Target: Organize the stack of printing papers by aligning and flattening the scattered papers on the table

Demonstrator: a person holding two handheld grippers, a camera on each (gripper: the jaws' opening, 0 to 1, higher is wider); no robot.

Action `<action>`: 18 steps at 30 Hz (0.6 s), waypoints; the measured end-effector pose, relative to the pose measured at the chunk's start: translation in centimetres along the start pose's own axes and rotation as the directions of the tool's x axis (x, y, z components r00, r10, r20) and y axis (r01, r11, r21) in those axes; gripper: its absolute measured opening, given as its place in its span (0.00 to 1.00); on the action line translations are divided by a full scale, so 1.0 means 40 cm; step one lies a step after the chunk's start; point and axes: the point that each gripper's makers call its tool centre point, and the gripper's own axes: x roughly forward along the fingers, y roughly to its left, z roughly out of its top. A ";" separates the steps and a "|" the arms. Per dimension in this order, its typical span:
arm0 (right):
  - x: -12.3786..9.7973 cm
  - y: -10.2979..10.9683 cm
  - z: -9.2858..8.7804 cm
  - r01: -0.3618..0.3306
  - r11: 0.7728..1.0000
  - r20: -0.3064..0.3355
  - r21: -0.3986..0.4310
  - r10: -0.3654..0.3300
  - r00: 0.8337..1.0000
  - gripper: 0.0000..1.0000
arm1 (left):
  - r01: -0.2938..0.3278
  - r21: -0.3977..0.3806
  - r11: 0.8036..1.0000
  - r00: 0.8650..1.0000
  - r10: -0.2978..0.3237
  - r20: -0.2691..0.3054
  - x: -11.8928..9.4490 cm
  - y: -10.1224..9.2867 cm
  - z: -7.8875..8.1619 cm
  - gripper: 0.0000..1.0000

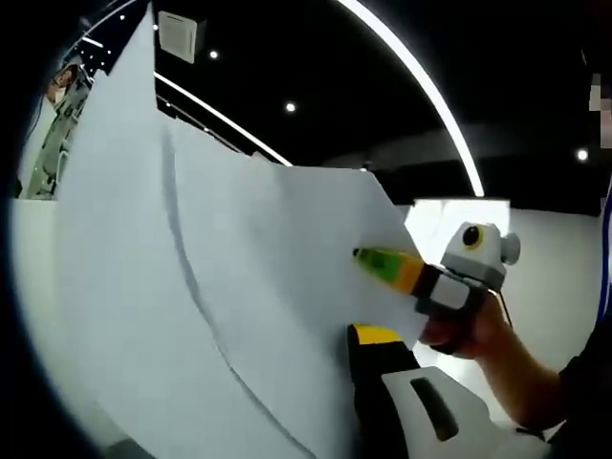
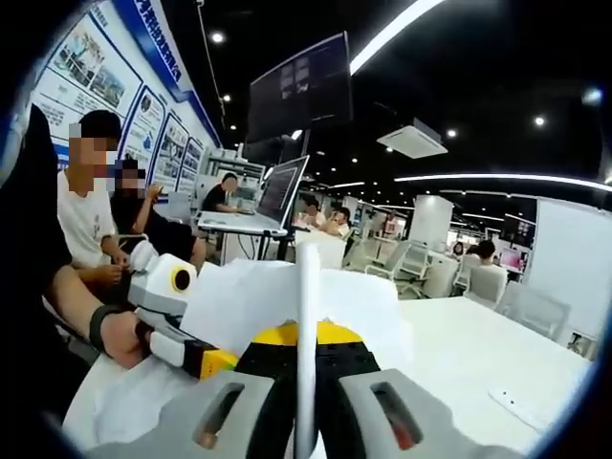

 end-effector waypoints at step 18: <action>0.027 0.043 -0.002 -0.037 0.999 -0.018 -0.027 0.037 0.999 0.00 | -0.006 0.005 1.000 1.000 0.006 0.000 0.000 0.001 0.001 0.20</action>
